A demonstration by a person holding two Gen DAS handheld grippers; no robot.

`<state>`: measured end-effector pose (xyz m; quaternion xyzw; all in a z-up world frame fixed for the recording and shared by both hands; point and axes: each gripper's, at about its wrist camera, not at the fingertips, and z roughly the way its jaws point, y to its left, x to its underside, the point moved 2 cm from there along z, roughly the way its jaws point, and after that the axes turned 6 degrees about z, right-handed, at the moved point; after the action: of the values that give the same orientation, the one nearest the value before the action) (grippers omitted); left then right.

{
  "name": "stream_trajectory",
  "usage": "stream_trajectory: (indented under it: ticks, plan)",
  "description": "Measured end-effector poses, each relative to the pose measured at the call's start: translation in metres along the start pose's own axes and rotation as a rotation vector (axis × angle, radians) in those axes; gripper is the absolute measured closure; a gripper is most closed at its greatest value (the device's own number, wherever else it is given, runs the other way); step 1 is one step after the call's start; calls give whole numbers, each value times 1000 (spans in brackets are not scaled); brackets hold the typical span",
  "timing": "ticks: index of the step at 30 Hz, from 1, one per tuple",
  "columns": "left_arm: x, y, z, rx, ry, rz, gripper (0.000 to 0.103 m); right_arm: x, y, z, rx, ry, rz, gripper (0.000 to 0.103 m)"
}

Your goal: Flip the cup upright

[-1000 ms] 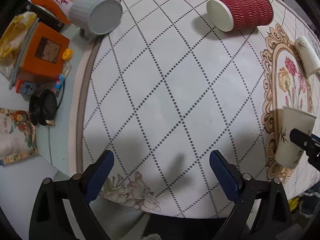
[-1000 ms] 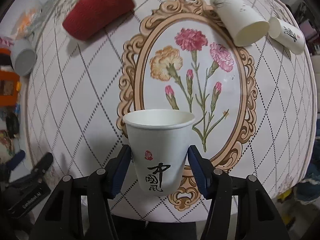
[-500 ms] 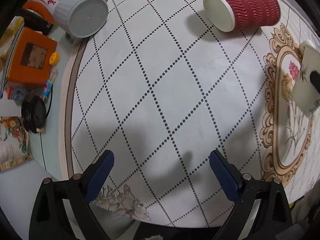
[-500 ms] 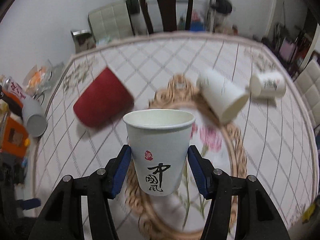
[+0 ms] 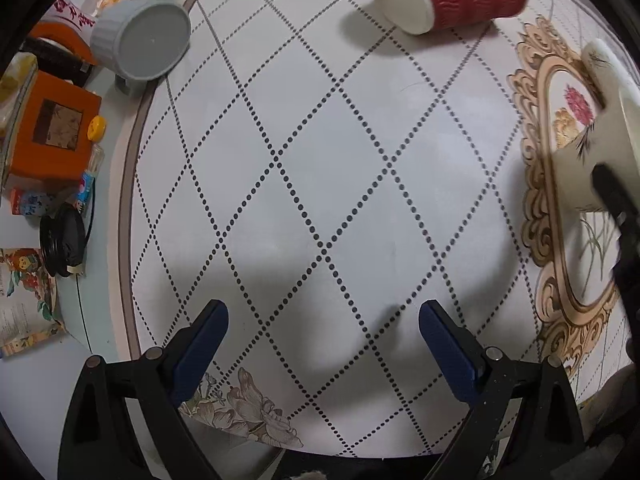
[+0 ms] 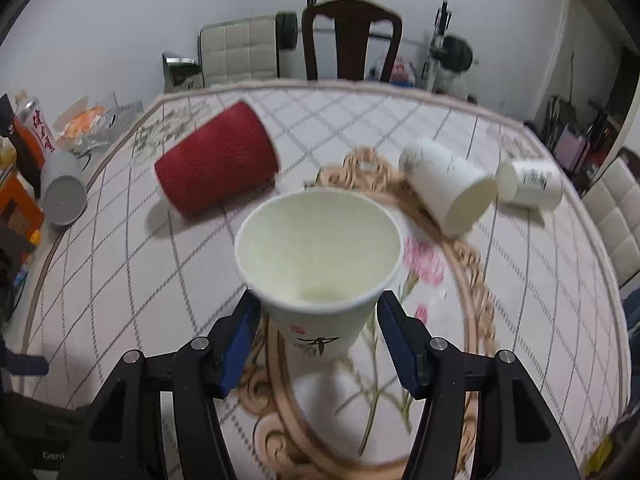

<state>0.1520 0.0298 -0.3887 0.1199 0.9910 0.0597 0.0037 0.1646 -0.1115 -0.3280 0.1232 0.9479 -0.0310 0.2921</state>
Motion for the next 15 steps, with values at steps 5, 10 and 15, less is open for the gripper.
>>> stream_trajectory:
  ticks: [5, 10, 15]
  plan:
    - [8, 1, -21, -11, -50, 18, 5, 16, -7, -19, -5, 20, 20, 18]
    - [24, -5, -53, -12, -119, 18, 5, 25, -22, -47, 23, 23, 44, 12]
    - [38, -17, -96, -17, -199, 8, 5, 20, -44, -83, 74, 38, 73, 1]
